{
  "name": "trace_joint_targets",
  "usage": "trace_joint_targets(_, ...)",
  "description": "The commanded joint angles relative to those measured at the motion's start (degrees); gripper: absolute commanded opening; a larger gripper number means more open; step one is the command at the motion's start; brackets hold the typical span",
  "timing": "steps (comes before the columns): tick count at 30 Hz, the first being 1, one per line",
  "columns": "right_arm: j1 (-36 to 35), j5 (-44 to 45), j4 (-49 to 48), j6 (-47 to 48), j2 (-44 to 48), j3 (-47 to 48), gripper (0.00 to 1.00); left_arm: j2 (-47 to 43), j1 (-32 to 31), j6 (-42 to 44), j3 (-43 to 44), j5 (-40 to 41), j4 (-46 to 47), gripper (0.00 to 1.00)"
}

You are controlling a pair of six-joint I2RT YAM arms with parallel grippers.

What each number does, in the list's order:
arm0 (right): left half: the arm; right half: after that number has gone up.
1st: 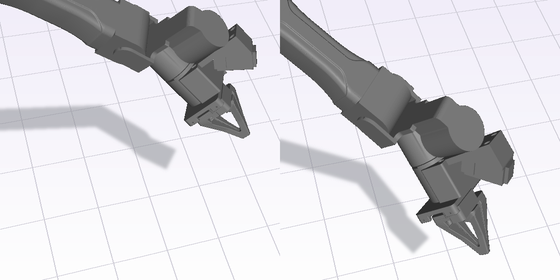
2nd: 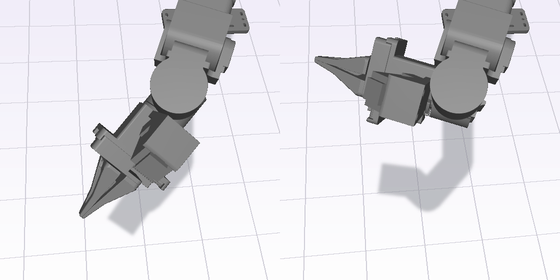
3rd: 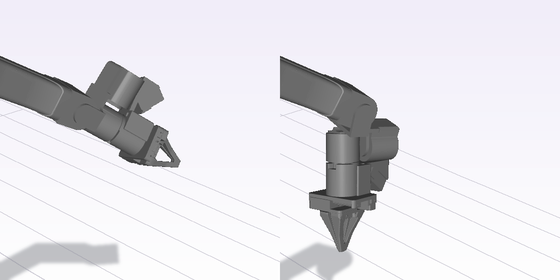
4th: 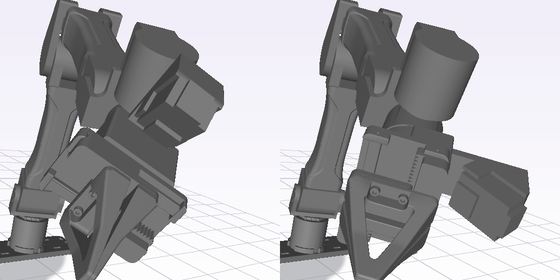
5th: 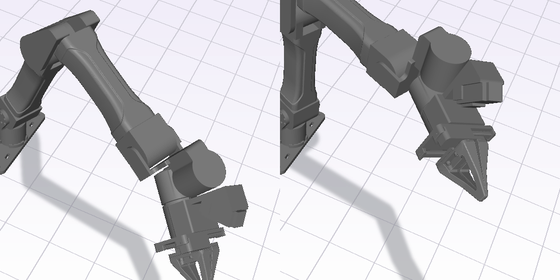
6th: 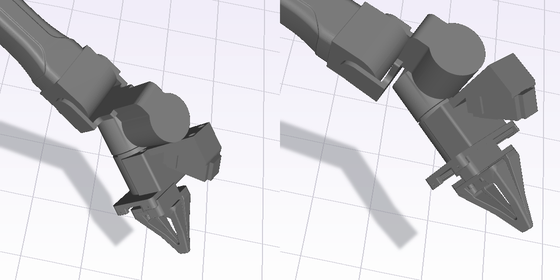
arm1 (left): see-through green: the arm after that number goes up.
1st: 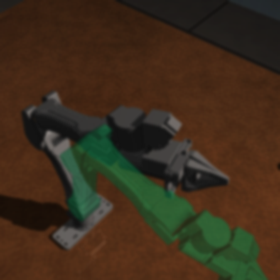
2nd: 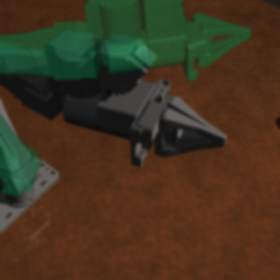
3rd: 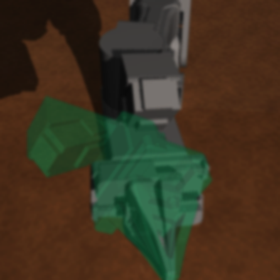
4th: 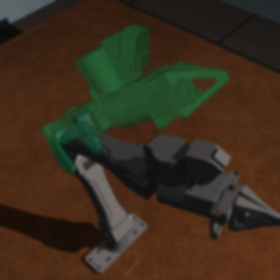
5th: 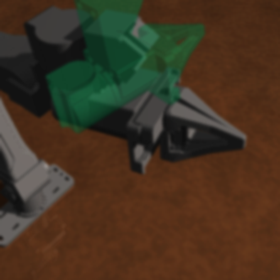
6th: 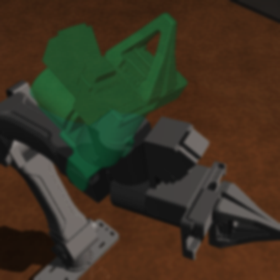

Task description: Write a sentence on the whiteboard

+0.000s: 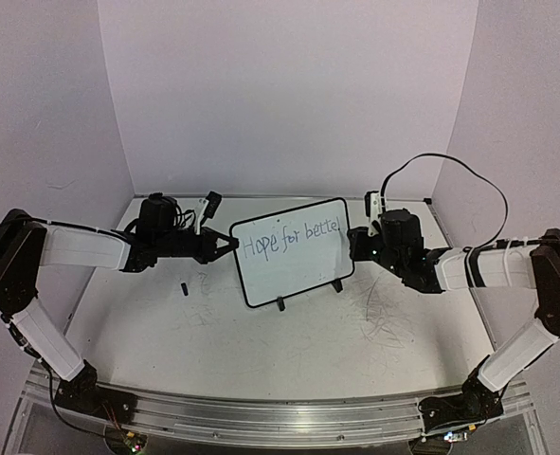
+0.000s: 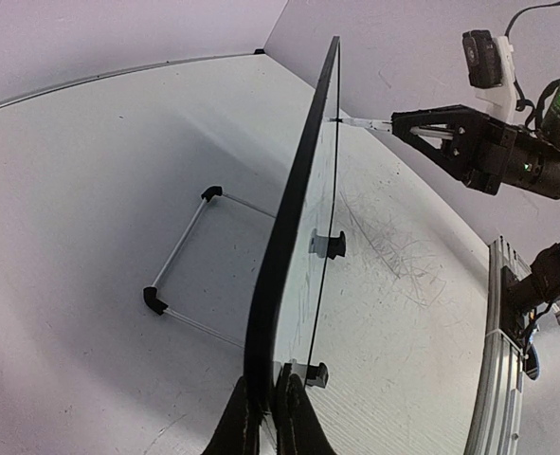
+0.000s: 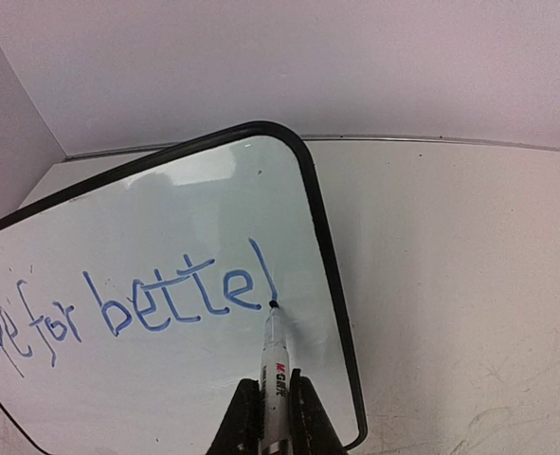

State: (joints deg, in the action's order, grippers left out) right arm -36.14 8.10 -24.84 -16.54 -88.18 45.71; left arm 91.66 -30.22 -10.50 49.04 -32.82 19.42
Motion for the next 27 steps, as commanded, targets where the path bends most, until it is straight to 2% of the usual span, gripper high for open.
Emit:
trace_joint_targets(1, 0.19, -0.46, -0.6, -0.52, 0.14, 0.14, 0.0, -0.16, 0.25, 3.55, 0.82, 3.03, -3.02, 0.0)
trace_joint_targets(27, 0.19, 2.9, -0.74, 1.55, -1.63, 5.82, 0.0, -0.08, 0.25, 3.63, 0.63, 2.9, -3.17, 0.0)
